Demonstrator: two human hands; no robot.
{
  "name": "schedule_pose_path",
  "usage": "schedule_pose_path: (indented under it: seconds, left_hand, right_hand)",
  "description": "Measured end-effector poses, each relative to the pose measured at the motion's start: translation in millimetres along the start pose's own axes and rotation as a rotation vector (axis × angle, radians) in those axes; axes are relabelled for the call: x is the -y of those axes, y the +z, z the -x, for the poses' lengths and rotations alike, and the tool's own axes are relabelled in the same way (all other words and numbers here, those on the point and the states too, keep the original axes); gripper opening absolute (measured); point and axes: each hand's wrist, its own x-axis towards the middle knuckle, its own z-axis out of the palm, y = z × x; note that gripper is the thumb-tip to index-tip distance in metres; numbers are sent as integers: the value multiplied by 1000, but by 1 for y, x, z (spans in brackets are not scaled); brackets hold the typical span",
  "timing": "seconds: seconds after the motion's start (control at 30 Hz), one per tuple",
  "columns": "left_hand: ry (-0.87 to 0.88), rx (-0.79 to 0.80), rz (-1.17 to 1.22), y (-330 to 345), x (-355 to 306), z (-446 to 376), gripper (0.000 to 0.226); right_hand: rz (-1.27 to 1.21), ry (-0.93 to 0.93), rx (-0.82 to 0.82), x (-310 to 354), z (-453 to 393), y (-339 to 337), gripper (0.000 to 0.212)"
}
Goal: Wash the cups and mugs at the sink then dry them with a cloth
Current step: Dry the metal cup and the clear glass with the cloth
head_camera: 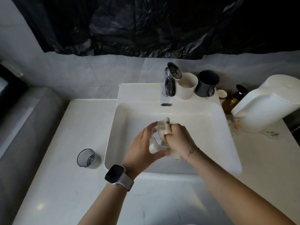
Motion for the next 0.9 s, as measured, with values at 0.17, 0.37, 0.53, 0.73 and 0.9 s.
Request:
schedule_pose_path:
  seconds: [0.17, 0.37, 0.53, 0.73, 0.9]
  left_hand:
    - [-5, -163, -35, -16, 8, 10, 81]
    - [-164, -366, 150, -47, 37, 29, 80]
    - [-341, -672, 399, -87, 89, 54, 83]
    - [-481, -836, 401, -132, 160, 88, 79]
    - [-604, -885, 374, -138, 212, 118, 74]
  right_hand:
    - [-156, -27, -7, 17, 2, 13, 53]
    - [-1097, 211, 132, 32, 11, 43, 32]
    - [-1249, 247, 182, 54, 7, 61, 32]
    - [-1166, 267, 169, 72, -4, 90, 23]
    - [-761, 325, 59, 75, -13, 112, 35]
